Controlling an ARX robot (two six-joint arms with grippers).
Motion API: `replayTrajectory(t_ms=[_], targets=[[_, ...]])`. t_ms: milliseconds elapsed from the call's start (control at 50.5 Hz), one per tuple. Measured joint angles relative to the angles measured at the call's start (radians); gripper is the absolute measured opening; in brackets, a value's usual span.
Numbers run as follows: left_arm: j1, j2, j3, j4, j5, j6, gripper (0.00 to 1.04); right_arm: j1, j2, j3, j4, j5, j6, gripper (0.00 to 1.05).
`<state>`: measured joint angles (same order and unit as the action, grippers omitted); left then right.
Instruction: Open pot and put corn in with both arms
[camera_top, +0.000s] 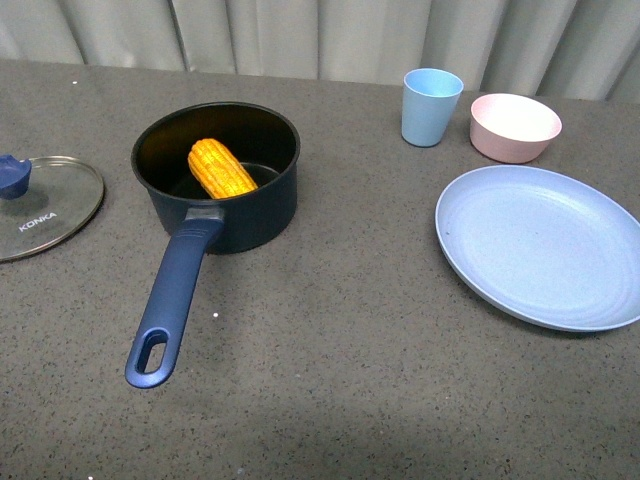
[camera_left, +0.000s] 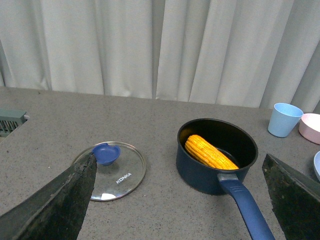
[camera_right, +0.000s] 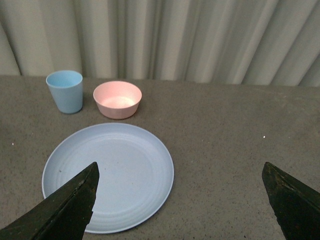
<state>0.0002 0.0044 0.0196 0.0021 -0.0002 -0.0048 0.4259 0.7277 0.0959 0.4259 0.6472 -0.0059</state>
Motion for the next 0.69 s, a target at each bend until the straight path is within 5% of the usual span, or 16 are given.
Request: replayTrajectory(t_ms=[158,297,693], targets=[[0.000,0.000,0.000,0.000,0.000,0.000,0.98,-0.014,-0.035,-0.019,0.031,-0.035,-0.009,0.93],[0.000,0.000,0.000,0.000,0.000,0.000,0.98,-0.114,-0.095,-0.090,0.171,-0.331,-0.006,0.71],[0.000,0.000,0.000,0.000,0.000,0.000,0.98,-0.265,-0.332,-0.090,-0.031,-0.493,-0.005,0.12]])
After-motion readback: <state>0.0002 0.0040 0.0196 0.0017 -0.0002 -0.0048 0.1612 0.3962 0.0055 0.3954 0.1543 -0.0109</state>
